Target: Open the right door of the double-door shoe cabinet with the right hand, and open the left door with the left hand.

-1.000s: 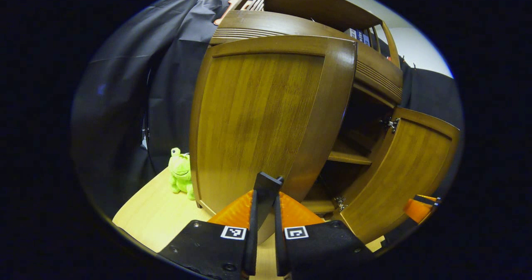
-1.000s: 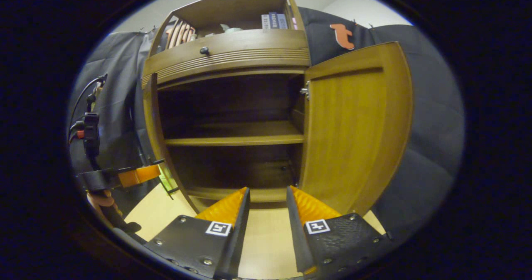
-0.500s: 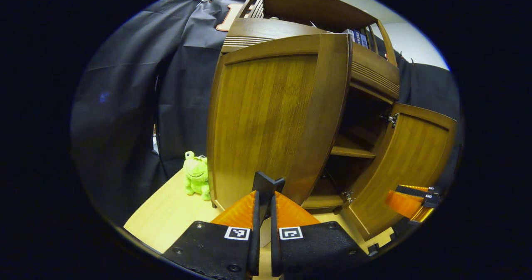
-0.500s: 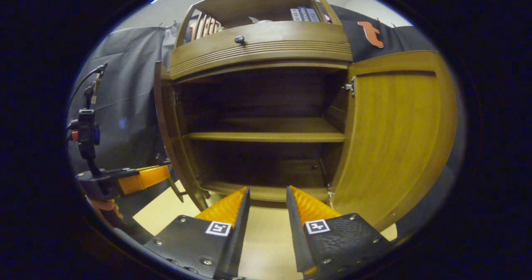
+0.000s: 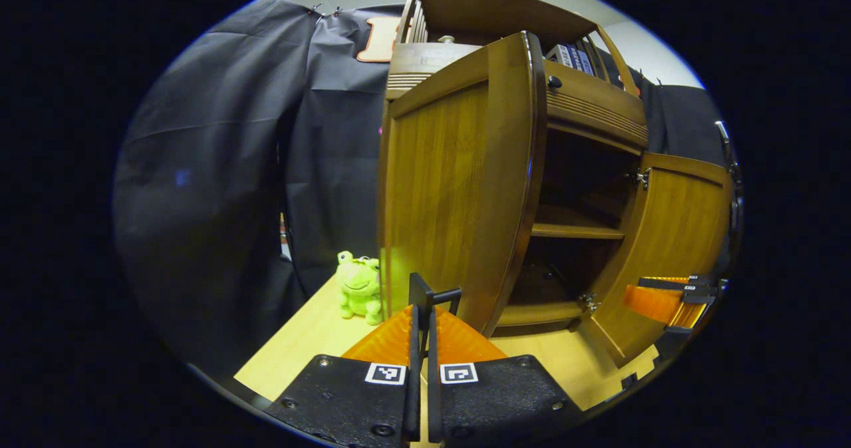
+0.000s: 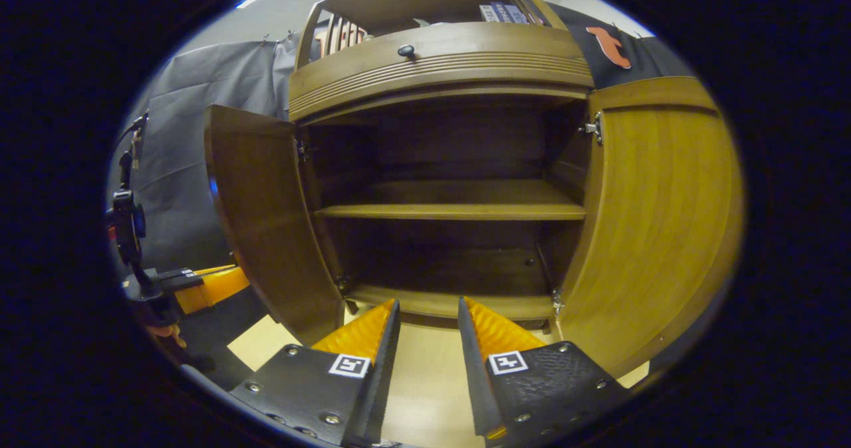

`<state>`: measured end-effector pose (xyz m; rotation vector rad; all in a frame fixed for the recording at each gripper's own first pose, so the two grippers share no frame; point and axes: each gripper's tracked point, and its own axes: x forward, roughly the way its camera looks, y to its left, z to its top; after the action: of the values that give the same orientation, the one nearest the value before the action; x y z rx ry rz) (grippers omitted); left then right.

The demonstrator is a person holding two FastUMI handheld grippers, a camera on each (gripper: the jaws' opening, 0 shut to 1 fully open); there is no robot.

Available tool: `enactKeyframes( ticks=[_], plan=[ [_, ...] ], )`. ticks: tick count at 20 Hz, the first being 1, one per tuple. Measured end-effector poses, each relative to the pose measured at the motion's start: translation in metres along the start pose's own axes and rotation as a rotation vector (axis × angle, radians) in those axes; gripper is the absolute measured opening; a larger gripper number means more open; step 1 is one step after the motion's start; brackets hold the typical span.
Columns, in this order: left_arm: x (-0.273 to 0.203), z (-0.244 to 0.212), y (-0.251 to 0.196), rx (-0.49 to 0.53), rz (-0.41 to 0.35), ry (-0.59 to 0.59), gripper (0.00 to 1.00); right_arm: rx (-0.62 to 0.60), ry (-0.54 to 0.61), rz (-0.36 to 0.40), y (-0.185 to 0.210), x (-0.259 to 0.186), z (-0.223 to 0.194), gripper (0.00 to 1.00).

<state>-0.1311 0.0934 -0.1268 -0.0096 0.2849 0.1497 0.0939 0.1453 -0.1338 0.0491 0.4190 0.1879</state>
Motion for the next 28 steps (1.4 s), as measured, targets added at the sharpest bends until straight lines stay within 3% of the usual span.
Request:
enactKeyframes(
  ticks=[3, 4, 7, 8, 10, 11, 12, 16, 21, 22, 23, 25, 28],
  plan=[
    [-0.009, 0.016, 0.017, 0.019, 0.028, -0.054, 0.08, 0.002, 0.013, 0.015, 0.006, 0.003, -0.006, 0.48],
    [-0.012, 0.023, 0.023, 0.031, 0.039, -0.076, 0.00, 0.005, 0.020, 0.021, 0.009, 0.003, -0.007, 0.57],
    [-0.017, 0.027, 0.048, 0.057, 0.097, -0.080, 0.04, 0.021, 0.035, 0.028, 0.014, 0.007, -0.013, 0.76],
    [-0.019, 0.028, 0.056, 0.059, 0.119, -0.081, 0.00, 0.027, 0.042, 0.033, 0.015, 0.007, -0.014, 0.79],
    [-0.025, 0.028, 0.066, 0.051, 0.135, -0.086, 0.04, 0.030, 0.050, 0.038, 0.019, 0.010, -0.017, 0.88],
    [-0.024, 0.028, 0.076, 0.051, 0.163, -0.089, 0.02, 0.030, 0.052, 0.038, 0.019, 0.010, -0.019, 0.84],
    [-0.033, 0.026, 0.082, 0.053, 0.181, -0.083, 0.01, 0.031, 0.055, 0.039, 0.020, 0.015, -0.021, 0.91],
    [-0.043, 0.025, 0.108, 0.033, 0.242, -0.076, 0.00, 0.032, 0.061, 0.058, 0.027, 0.015, -0.020, 0.91],
    [-0.040, 0.025, 0.097, 0.035, 0.216, -0.078, 0.01, 0.009, 0.055, 0.074, 0.034, 0.021, -0.018, 0.91],
    [-0.039, 0.025, 0.100, 0.048, 0.234, -0.075, 0.07, 0.012, 0.053, 0.076, 0.035, 0.021, -0.017, 0.91],
    [-0.038, 0.024, 0.102, 0.054, 0.240, -0.070, 0.02, 0.015, 0.051, 0.077, 0.035, 0.020, -0.016, 0.91],
    [-0.039, 0.026, 0.102, 0.044, 0.232, -0.071, 0.07, 0.016, 0.049, 0.072, 0.034, 0.019, -0.017, 0.91],
    [-0.037, 0.026, 0.101, 0.033, 0.240, -0.063, 0.04, 0.018, 0.056, 0.060, 0.028, 0.018, -0.020, 0.91]
  ],
)
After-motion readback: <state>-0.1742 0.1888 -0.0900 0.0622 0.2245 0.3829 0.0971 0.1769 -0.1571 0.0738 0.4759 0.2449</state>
